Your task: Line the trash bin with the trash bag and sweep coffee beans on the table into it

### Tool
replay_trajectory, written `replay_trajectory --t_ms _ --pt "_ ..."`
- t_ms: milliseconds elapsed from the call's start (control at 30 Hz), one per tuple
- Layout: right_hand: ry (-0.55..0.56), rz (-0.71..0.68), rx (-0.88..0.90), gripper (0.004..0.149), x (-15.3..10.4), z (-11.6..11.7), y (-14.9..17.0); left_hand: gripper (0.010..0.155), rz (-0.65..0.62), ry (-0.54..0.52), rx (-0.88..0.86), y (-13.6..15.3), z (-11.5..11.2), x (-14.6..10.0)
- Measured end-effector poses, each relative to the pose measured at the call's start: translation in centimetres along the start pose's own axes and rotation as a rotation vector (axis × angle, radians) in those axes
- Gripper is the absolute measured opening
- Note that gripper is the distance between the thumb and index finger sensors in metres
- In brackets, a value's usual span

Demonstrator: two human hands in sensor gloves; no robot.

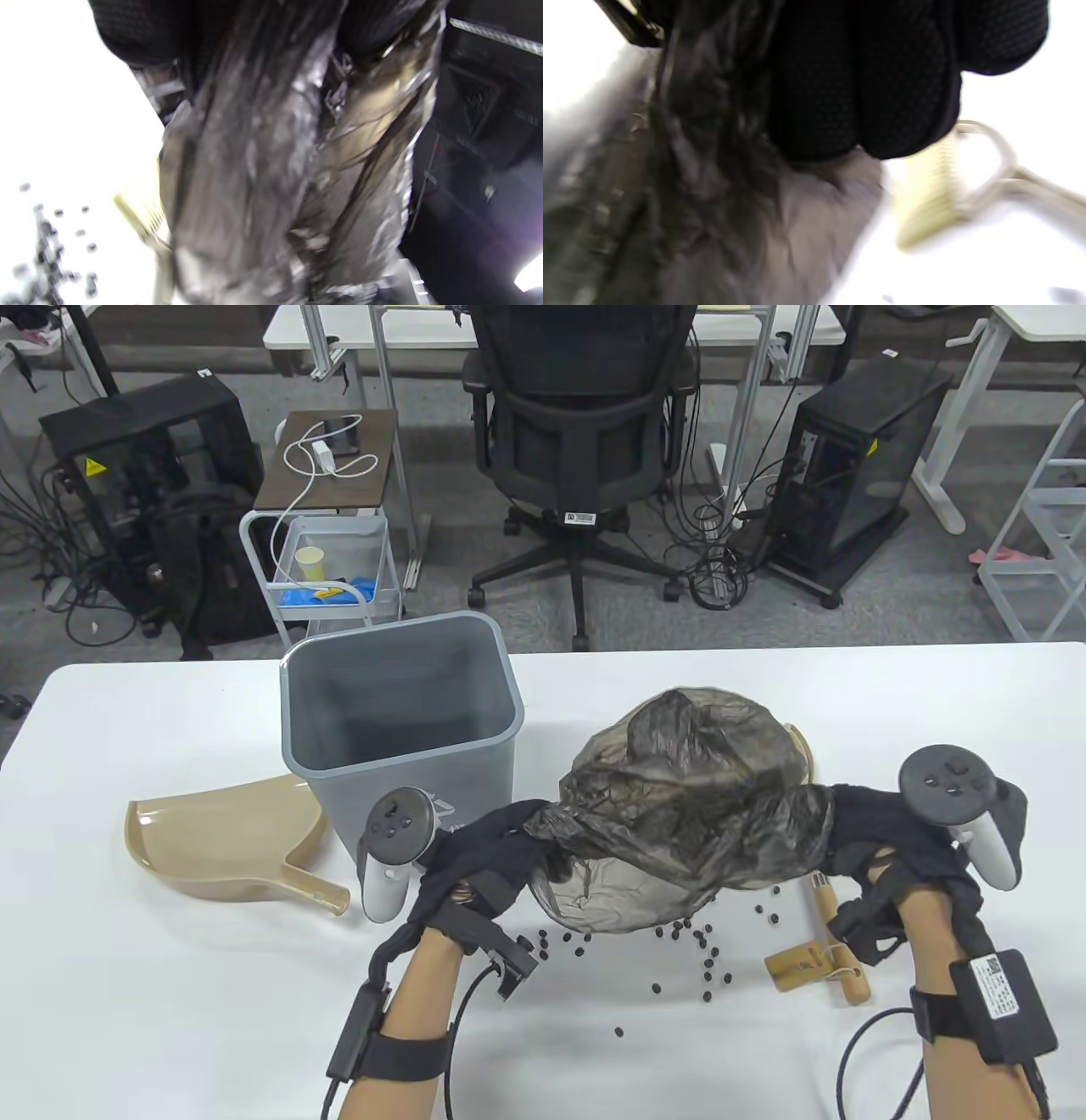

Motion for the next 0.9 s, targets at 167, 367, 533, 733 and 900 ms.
replay_trajectory --t_ms 167,367,533,733,900 --pt "0.058 -0.101 0.087 0.039 -0.1 -1.4 -3.7 0.04 -0.072 -0.148 0.002 -3.4 2.0 0.2" --pt "-0.258 -0.192 0.05 0.091 -1.4 -0.3 -7.0 0.041 -0.081 -0.197 0.056 -5.4 3.1 -0.1" --pt "-0.209 -0.504 0.339 0.1 -4.6 -2.0 -12.4 0.04 -0.043 -0.277 0.123 -6.4 3.8 -0.1" --pt "-0.292 -0.505 -0.161 0.103 -6.8 6.6 -17.5 0.04 -0.108 -0.255 0.183 -9.1 1.4 0.8" --pt "-0.114 -0.279 -0.318 0.075 -3.5 10.5 -13.6 0.04 -0.22 -0.211 0.262 -12.2 -1.1 0.1"
Point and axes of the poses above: the tracker on the back of each hand, its own y axis roughly to the little-finger side, its own x axis roughly from the wrist to the fingertips, z = x × y, the point moved 5 cm from there along x, roughly from the wrist to the fingertips, and after that the axes turned 2 degrees about -z, right-handed, at the moved point
